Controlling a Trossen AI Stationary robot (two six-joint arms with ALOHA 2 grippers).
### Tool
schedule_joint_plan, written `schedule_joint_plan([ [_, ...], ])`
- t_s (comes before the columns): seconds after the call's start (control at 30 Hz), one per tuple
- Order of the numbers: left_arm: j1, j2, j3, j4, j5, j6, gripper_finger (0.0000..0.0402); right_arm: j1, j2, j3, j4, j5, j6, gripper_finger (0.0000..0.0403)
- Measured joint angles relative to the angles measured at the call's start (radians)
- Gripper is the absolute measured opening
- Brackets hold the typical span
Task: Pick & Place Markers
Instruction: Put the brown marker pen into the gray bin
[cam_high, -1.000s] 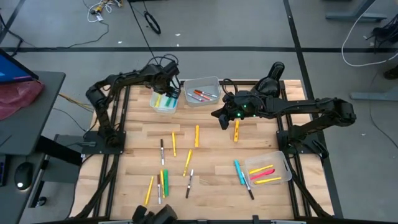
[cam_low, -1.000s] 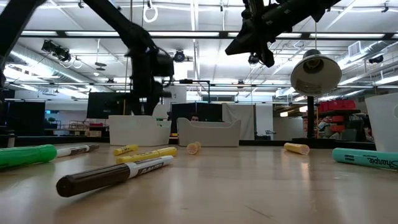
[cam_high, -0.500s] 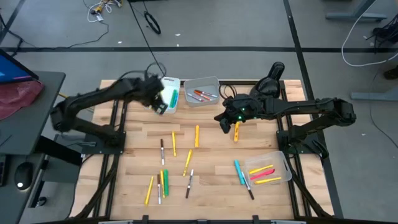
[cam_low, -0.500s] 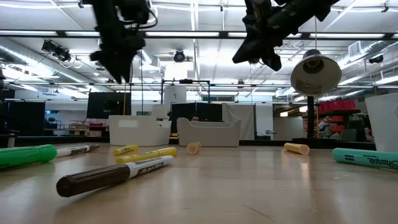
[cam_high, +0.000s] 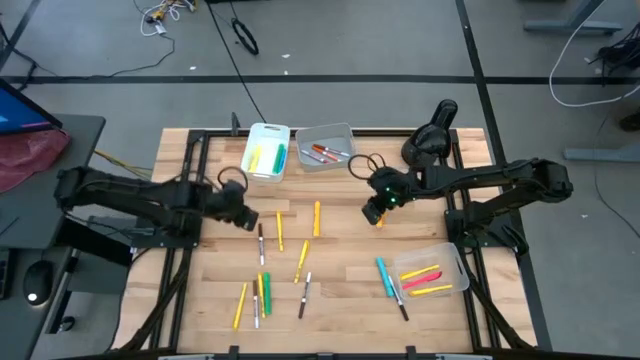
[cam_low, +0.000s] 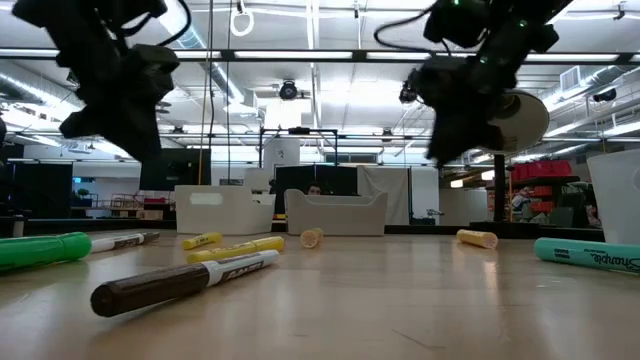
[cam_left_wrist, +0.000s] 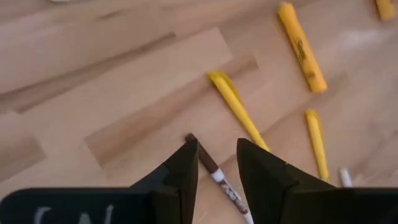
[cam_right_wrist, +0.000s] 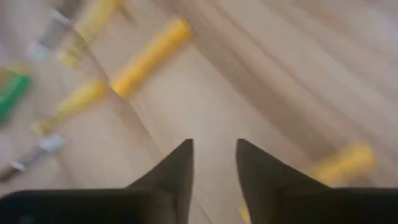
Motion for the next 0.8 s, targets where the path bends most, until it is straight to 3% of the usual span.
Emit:
schedule_joint_plan([
  [0.17, -0.124, 0.002, -0.084, 0.055, -0.097, -0.067, 0.0115, 0.003, 0.0, 0.0, -0.195, -0.059, 0.094, 0.0182],
  [0.3, -0.147, 0.002, -0.146, 0.062, -0.1, -0.125, 0.0115, 0.039, 0.0, 0.0, -0.226, -0.113, 0.176, 0.0202],
  [0.5, -0.147, 0.002, -0.183, 0.056, -0.052, -0.103, 0.0115, 0.172, 0.0, 0.0, -0.072, -0.228, 0.329, 0.0195],
  [0.8, -0.147, 0.002, -0.183, 0.067, -0.052, 0.088, 0.0115, 0.386, 0.18, 0.185, -0.065, -0.231, 0.547, 0.0151],
])
